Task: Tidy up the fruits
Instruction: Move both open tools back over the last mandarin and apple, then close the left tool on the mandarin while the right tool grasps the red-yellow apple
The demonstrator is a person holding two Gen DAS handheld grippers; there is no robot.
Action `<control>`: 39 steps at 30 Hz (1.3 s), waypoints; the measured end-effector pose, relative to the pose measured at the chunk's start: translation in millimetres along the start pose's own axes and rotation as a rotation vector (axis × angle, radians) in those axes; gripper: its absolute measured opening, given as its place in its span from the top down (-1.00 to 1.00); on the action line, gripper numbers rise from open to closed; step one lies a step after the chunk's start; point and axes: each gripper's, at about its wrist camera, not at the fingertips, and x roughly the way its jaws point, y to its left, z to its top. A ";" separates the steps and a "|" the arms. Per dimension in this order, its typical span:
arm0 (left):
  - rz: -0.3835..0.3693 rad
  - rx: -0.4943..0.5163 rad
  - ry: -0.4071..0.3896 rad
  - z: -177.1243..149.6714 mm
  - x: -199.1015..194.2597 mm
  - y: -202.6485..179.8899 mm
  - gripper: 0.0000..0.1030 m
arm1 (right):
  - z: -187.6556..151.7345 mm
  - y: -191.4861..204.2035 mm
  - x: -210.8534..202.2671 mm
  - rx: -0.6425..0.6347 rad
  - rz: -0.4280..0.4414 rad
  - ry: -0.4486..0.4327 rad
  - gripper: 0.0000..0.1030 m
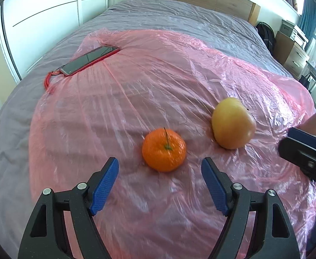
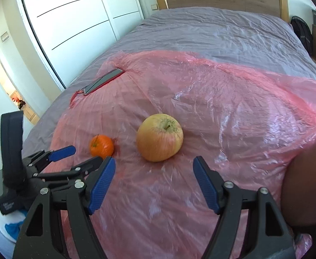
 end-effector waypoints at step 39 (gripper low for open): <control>-0.086 0.005 0.018 8.4 36.0 6.8 0.09 | 17.8 -9.9 90.6 0.133 -0.009 0.029 -1.00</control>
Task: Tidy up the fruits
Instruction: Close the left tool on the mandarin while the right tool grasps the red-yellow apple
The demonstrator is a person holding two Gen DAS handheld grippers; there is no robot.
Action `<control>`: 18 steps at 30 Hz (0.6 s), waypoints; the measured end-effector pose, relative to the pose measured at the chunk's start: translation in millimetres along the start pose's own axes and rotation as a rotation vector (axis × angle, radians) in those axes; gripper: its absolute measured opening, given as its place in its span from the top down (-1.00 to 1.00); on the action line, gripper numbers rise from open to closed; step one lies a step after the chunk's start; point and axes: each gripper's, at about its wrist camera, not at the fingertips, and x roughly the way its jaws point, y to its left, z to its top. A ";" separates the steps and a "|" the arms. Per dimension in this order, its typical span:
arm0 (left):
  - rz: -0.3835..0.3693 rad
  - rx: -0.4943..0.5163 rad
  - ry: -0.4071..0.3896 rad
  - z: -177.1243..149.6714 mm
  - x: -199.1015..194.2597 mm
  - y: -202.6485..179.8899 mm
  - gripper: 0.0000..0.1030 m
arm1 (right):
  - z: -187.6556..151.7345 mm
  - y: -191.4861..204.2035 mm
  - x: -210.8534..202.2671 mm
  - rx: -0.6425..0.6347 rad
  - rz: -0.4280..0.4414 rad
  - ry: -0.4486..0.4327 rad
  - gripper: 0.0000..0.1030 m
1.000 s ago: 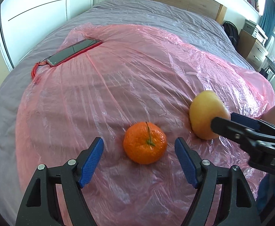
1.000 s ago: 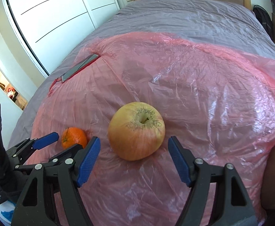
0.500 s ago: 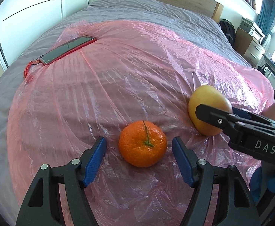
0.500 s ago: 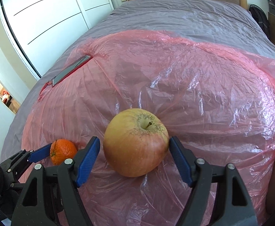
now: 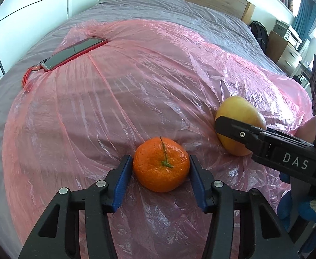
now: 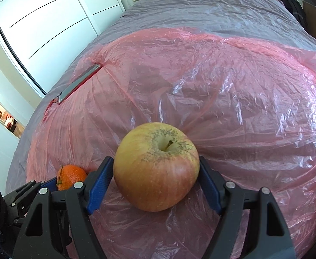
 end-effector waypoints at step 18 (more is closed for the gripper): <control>-0.006 0.011 -0.038 2.3 -13.1 -2.0 0.19 | 3.0 -22.1 -17.5 0.074 0.127 -0.008 -1.00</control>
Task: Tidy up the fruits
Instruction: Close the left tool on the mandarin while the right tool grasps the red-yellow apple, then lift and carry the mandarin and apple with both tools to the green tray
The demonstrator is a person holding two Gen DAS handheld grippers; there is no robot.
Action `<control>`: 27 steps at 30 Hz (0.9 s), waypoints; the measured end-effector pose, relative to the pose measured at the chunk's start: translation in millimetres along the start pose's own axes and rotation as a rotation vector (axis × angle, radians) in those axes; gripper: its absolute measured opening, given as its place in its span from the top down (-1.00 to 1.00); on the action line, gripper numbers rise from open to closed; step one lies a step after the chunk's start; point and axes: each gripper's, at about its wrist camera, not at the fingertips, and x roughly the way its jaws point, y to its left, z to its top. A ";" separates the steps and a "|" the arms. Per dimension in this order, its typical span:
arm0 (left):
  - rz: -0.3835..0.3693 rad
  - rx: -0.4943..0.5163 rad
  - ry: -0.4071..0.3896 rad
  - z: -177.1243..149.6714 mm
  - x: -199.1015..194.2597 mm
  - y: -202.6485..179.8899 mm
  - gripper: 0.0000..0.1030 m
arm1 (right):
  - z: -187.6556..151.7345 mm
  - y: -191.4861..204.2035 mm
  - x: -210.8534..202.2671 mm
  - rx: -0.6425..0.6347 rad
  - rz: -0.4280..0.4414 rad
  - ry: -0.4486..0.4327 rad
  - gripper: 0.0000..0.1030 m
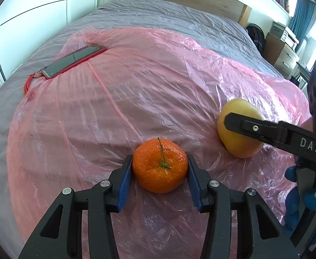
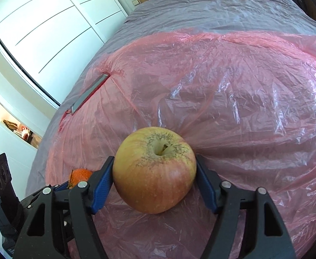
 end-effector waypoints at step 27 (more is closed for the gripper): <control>-0.050 -0.069 -0.070 -37.2 -122.5 -10.4 0.19 | -71.0 37.7 -141.1 -0.003 0.069 -0.031 -1.00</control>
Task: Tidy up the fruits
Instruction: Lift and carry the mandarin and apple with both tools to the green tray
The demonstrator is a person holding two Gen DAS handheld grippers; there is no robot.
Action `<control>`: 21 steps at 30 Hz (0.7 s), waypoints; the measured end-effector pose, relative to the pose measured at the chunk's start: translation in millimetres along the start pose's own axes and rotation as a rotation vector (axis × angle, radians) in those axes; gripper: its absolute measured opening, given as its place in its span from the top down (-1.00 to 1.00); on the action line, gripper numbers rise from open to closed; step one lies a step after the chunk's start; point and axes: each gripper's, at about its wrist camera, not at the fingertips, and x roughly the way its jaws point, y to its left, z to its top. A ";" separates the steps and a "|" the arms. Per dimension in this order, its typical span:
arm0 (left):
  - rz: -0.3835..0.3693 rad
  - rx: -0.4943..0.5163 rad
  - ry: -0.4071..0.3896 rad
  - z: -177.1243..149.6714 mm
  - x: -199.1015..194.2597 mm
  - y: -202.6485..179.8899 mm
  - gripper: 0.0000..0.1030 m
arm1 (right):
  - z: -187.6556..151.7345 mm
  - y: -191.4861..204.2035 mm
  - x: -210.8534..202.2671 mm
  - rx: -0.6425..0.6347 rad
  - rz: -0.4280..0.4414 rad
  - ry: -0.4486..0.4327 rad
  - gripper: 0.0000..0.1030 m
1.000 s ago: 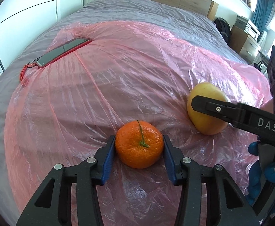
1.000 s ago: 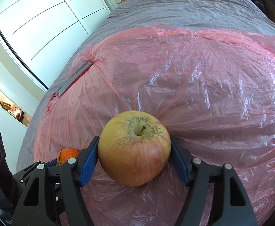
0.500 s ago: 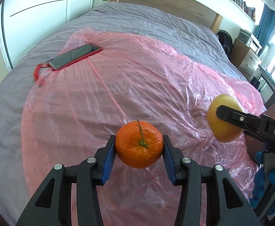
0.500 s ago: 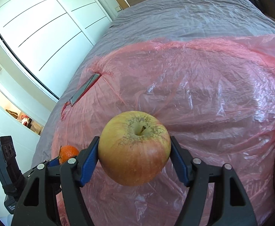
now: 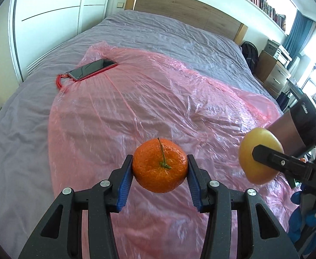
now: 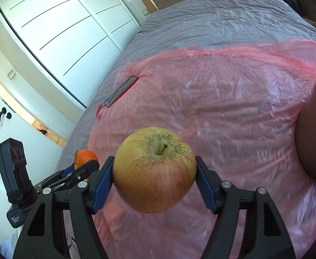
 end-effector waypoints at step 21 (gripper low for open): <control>-0.050 0.105 0.036 -93.3 -83.4 -62.5 0.19 | -116.8 -41.7 -105.7 0.154 -0.017 0.033 -1.00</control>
